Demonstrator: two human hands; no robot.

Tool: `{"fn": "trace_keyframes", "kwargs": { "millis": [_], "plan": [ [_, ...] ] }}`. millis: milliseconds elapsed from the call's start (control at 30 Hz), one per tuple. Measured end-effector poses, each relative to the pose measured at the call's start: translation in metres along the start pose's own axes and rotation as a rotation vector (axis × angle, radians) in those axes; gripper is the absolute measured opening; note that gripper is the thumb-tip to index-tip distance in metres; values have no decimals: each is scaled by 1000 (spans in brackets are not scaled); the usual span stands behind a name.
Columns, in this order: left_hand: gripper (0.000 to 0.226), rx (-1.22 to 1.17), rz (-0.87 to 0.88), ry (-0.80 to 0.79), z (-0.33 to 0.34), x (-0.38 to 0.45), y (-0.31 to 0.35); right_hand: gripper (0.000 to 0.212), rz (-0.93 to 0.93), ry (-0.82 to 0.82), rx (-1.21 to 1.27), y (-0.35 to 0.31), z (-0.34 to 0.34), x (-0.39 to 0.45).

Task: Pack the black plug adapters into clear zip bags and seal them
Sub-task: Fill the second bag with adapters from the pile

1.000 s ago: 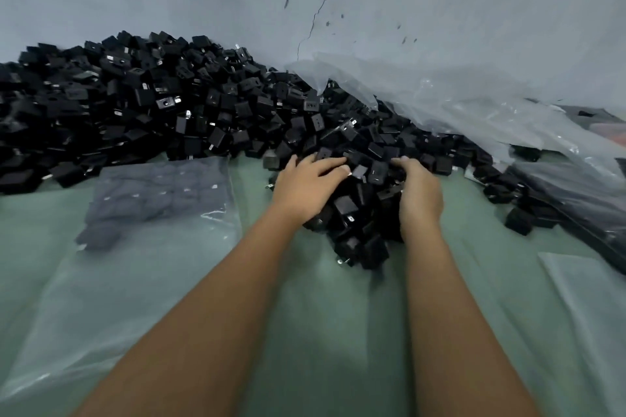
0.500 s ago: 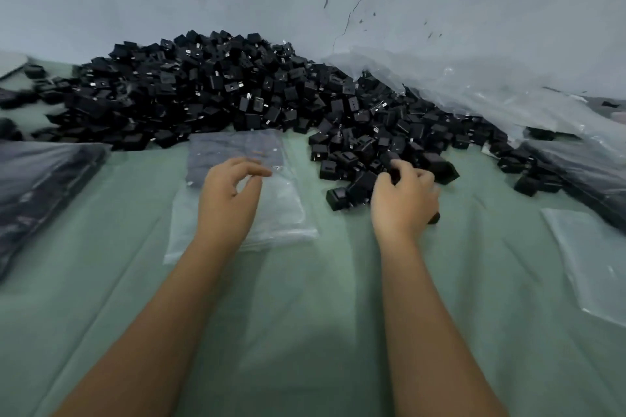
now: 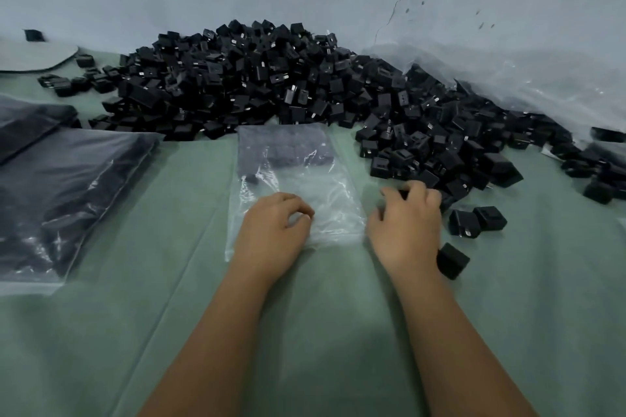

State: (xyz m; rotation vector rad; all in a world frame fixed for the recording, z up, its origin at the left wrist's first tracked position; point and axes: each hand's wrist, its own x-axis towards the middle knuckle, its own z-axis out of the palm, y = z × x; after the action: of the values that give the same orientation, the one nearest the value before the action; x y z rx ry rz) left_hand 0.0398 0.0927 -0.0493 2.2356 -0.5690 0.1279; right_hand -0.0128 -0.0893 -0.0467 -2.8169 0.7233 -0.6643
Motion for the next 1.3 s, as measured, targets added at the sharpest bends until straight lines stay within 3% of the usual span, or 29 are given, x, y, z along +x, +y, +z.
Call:
{"fn": "trace_keyframes", "kwargs": {
  "millis": [600, 800, 933, 1033, 1200, 1300],
  "plan": [
    [17, 139, 48, -24, -7, -27, 7, 38, 134, 2, 185, 6, -5, 1],
    [41, 127, 212, -83, -7, -32, 14, 39, 115, -4, 267, 7, 0, 0],
    [32, 113, 206, -139, -6, -32, 14, 41, 124, 19, 329, 8, 1, 1],
    [21, 97, 190, -125, -5, -31, 14, 41, 120, 114, 523, 4, -4, 1],
    [22, 105, 217, -78, -5, -32, 14, 13, -15, 233, 840, -19, -11, -9],
    [16, 115, 218, 26, -5, -32, 14, 18, -155, 271, 835, -31, -11, -17]
  ]
}}
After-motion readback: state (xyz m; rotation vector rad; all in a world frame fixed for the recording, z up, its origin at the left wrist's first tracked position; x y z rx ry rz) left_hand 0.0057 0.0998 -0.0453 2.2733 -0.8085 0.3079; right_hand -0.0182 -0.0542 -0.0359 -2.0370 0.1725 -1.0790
